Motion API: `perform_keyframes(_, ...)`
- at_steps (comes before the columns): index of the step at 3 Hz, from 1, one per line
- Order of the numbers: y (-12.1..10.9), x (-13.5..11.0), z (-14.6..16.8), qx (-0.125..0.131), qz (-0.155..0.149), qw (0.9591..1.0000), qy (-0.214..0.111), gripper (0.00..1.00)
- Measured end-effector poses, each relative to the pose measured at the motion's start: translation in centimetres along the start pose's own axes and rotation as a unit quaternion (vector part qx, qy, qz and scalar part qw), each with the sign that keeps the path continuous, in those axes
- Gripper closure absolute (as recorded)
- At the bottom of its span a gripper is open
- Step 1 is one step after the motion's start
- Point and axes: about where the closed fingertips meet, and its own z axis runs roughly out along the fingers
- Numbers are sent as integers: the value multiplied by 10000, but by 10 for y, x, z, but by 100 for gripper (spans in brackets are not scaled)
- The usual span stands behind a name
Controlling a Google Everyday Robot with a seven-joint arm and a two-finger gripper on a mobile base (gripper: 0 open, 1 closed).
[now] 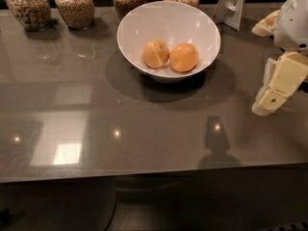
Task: Pick orange from white bowl
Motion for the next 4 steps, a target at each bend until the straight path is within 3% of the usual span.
perform_keyframes(1,-39,-48,-4,80,42,9916,-1289,0)
perform_keyframes(2,-70,-97,-12,28,207,9698,-2432,0)
perform_keyframes(4,-73,-98,-9,110,139,9719,-2347,0)
